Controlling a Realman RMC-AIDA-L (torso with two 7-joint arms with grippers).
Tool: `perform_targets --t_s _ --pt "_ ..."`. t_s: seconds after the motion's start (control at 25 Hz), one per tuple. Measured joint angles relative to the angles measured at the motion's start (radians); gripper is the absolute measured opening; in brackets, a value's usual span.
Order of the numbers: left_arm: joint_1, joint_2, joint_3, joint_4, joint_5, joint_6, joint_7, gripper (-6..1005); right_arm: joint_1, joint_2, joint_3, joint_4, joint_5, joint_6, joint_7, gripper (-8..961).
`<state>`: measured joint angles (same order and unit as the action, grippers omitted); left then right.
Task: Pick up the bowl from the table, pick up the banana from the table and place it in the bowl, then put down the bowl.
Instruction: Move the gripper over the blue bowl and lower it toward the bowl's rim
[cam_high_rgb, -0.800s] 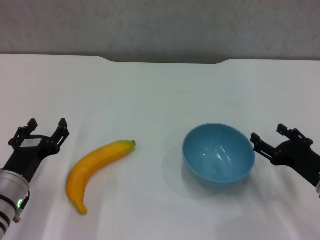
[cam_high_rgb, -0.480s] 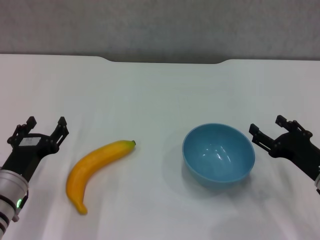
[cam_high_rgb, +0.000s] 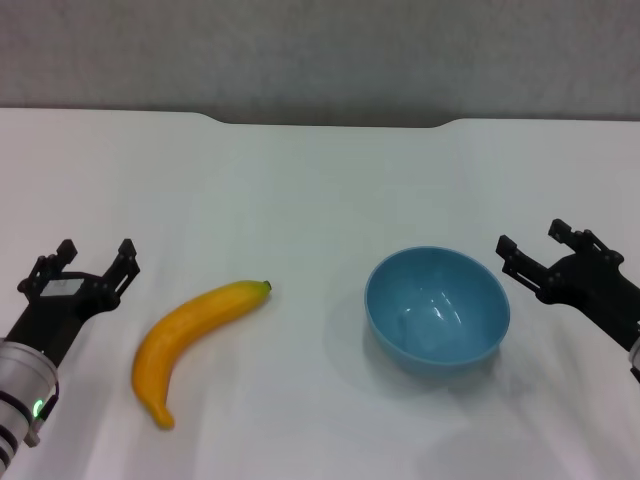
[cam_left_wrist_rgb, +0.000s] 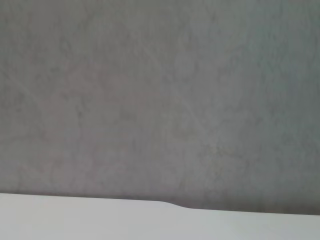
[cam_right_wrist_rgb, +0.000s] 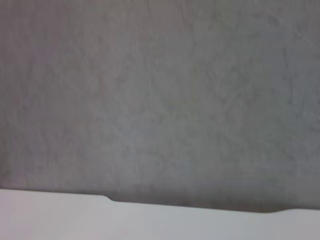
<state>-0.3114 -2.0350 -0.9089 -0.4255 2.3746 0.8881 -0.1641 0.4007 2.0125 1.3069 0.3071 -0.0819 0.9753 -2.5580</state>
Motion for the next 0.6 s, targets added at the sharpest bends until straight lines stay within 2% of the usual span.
perform_targets --t_s 0.16,0.2,0.24,0.28,0.32,0.36,0.48,0.6 --pt "0.027 0.027 -0.009 -0.087 0.013 -0.038 -0.002 814 -0.028 -0.005 0.0 0.075 -0.013 -0.05 0.001 870" --pt "0.027 0.027 -0.009 -0.087 0.013 -0.038 -0.002 814 -0.036 -0.007 0.0 0.103 -0.022 -0.073 0.001 870" --pt "0.043 0.045 -0.015 -0.137 0.022 -0.074 -0.001 814 -0.073 -0.009 0.002 0.207 -0.073 -0.164 0.001 869" --pt "0.061 0.069 -0.026 -0.215 0.033 -0.145 0.001 814 -0.093 -0.009 0.005 0.255 -0.095 -0.205 0.001 868" --pt "0.072 0.083 -0.04 -0.269 0.041 -0.197 0.004 814 -0.093 -0.009 0.005 0.255 -0.095 -0.205 0.001 868" --pt "0.081 0.094 -0.055 -0.316 0.051 -0.242 0.007 814 -0.119 -0.01 0.008 0.324 -0.126 -0.26 0.002 867" --pt "0.113 0.11 -0.113 -0.426 0.104 -0.364 0.013 814 -0.165 -0.011 0.011 0.468 -0.197 -0.387 0.023 865" --pt "0.159 0.107 -0.211 -0.559 0.206 -0.566 0.023 813 -0.192 -0.011 0.011 0.576 -0.281 -0.487 0.094 863"
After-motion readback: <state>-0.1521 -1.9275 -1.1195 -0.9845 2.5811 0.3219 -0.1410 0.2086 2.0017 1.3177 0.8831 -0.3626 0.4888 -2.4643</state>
